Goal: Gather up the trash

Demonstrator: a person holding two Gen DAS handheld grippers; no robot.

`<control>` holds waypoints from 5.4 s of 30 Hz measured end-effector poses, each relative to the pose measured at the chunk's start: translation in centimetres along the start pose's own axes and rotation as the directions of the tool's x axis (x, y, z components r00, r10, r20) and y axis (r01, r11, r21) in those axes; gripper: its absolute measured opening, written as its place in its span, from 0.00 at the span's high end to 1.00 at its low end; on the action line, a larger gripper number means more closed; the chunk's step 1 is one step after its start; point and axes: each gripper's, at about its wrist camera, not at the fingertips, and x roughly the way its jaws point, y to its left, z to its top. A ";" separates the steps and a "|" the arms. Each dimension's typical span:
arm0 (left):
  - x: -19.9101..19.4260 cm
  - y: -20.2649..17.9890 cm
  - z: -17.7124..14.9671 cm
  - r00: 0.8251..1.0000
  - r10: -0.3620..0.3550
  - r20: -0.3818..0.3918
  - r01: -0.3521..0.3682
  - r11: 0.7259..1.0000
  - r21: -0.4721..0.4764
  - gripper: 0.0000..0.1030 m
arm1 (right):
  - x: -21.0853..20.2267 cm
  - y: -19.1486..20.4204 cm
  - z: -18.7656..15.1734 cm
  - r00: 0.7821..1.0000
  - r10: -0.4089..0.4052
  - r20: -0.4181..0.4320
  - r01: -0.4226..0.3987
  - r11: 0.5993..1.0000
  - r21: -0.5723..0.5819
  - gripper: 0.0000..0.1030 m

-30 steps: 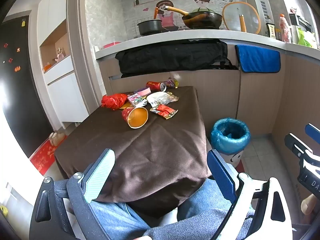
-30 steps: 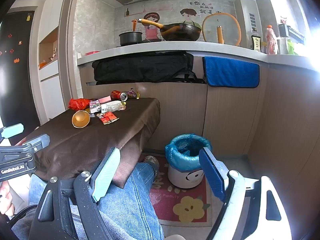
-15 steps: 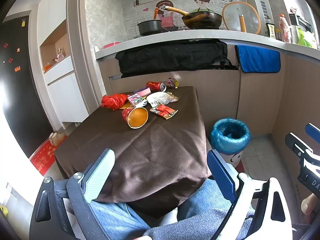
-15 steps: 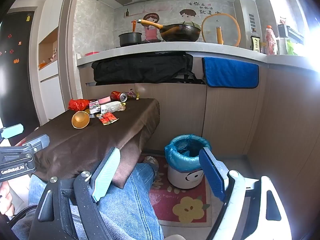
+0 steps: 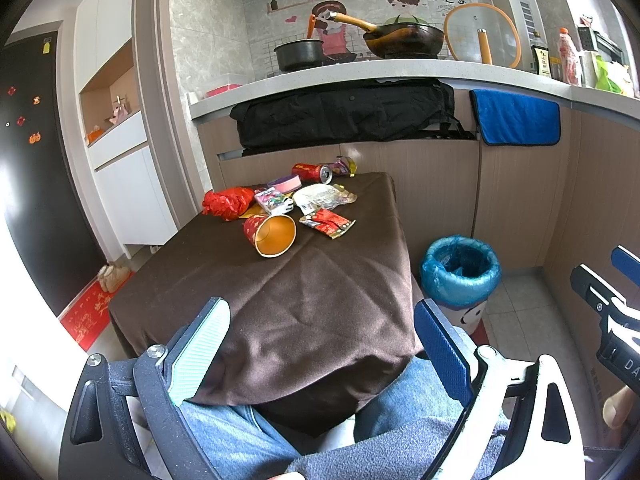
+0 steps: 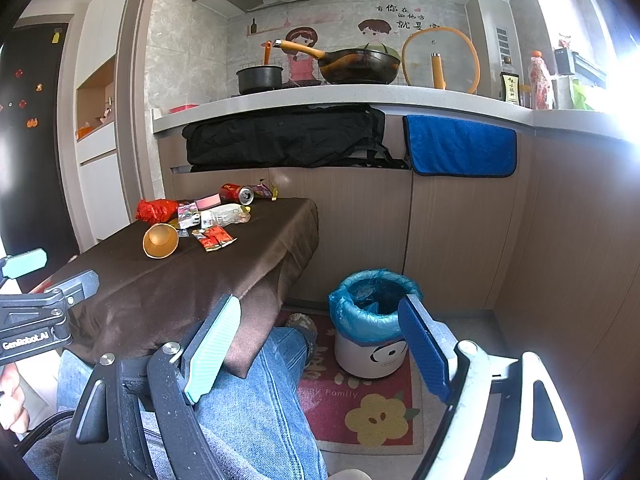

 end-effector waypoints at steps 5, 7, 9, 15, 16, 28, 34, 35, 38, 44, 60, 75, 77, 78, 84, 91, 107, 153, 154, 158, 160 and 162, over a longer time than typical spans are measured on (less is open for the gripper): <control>0.0 0.0 0.0 1.000 -0.001 0.000 0.001 1.000 0.000 0.10 | 0.0 0.0 0.0 1.000 -0.001 0.002 0.001 1.000 0.000 0.24; 0.0 0.0 0.0 1.000 0.000 0.000 0.000 1.000 0.000 0.10 | -0.1 0.0 0.0 1.000 0.000 0.001 0.000 1.000 0.000 0.24; 0.0 0.0 0.0 1.000 -0.001 0.000 0.001 1.000 0.001 0.10 | -0.1 0.0 0.0 1.000 0.000 0.001 0.000 1.000 0.001 0.24; 0.0 0.0 0.0 1.000 -0.001 0.000 0.001 1.000 0.000 0.10 | 0.0 0.0 0.0 1.000 0.000 0.002 0.000 1.000 0.001 0.24; 0.0 0.0 0.0 1.000 0.000 0.000 0.000 1.000 0.000 0.10 | 0.0 0.0 0.0 1.000 0.000 0.002 0.000 1.000 0.001 0.24; 0.0 0.0 0.0 1.000 -0.001 -0.001 0.001 1.000 0.000 0.10 | -0.3 -0.1 0.0 1.000 -0.001 0.003 0.001 1.000 0.001 0.24; 0.0 0.0 0.0 1.000 -0.001 -0.002 0.001 1.000 0.000 0.10 | -0.3 -0.1 0.0 1.000 -0.002 0.003 0.002 1.000 0.003 0.24; 0.0 0.0 0.0 1.000 -0.001 -0.001 0.001 1.000 0.000 0.10 | -0.4 -0.1 0.1 1.000 -0.002 0.003 0.002 1.000 0.003 0.24; 0.0 0.0 0.0 1.000 0.000 0.000 0.000 1.000 -0.001 0.10 | -0.4 -0.1 0.1 1.000 -0.001 0.004 0.001 1.000 0.002 0.24; -0.1 0.0 0.0 1.000 0.004 0.004 -0.004 1.000 -0.006 0.10 | -0.4 -0.1 0.1 1.000 -0.001 0.004 0.001 1.000 0.002 0.24; -0.1 0.4 0.0 1.000 0.006 0.013 -0.006 1.000 -0.010 0.10 | -0.4 -0.1 0.1 1.000 -0.003 0.006 0.003 1.000 0.002 0.24; 3.5 2.1 3.6 0.997 -0.071 -0.004 0.071 0.996 -0.054 0.10 | 0.0 -2.1 3.6 0.998 -0.006 0.062 0.004 1.000 0.022 0.21; 5.6 3.2 5.0 0.998 -0.056 0.009 0.056 0.996 -0.071 0.10 | 1.7 -2.4 5.1 0.998 -0.004 0.059 0.004 1.000 0.012 0.21; 7.4 4.1 6.0 0.999 -0.048 0.009 0.049 0.994 -0.097 0.10 | 2.8 -2.6 6.0 0.998 -0.002 0.058 0.001 1.000 0.014 0.21; 17.1 8.5 9.7 0.998 -0.056 -0.029 0.050 0.984 -0.171 0.10 | 11.2 -1.7 10.8 0.997 0.072 -0.033 -0.072 0.997 -0.025 0.21; 23.1 11.6 9.8 0.999 -0.007 -0.035 0.003 0.993 -0.120 0.09 | 22.4 4.3 12.8 0.963 0.222 -0.149 -0.235 0.970 -0.070 0.21; 28.4 13.7 6.7 0.976 -0.055 -0.210 0.029 0.992 -0.123 0.10 | 42.0 19.4 8.2 0.752 0.416 -0.511 -0.549 0.824 -0.138 0.58; 28.4 5.5 9.6 0.970 0.024 -0.240 -0.012 0.999 0.052 0.60 | 35.3 6.1 9.6 0.776 0.485 -0.403 -0.494 0.865 0.091 0.93; 29.0 5.5 9.5 0.964 0.018 -0.265 -0.006 0.999 0.048 0.60 | 35.4 6.2 9.6 0.776 0.482 -0.406 -0.488 0.868 0.097 0.92; 30.1 5.1 8.8 0.959 0.058 -0.278 -0.035 0.996 0.087 0.63 | 35.7 7.2 9.5 0.782 0.457 -0.424 -0.471 0.878 0.078 0.91; 30.1 5.5 8.8 0.965 0.083 -0.248 -0.064 0.994 0.083 0.76 | 35.9 7.6 9.5 0.778 0.452 -0.437 -0.477 0.877 0.060 0.91; 29.9 6.9 9.2 0.973 0.070 -0.222 -0.069 0.998 0.014 0.86 | 36.3 7.8 9.4 0.767 0.460 -0.447 -0.486 0.872 0.064 0.91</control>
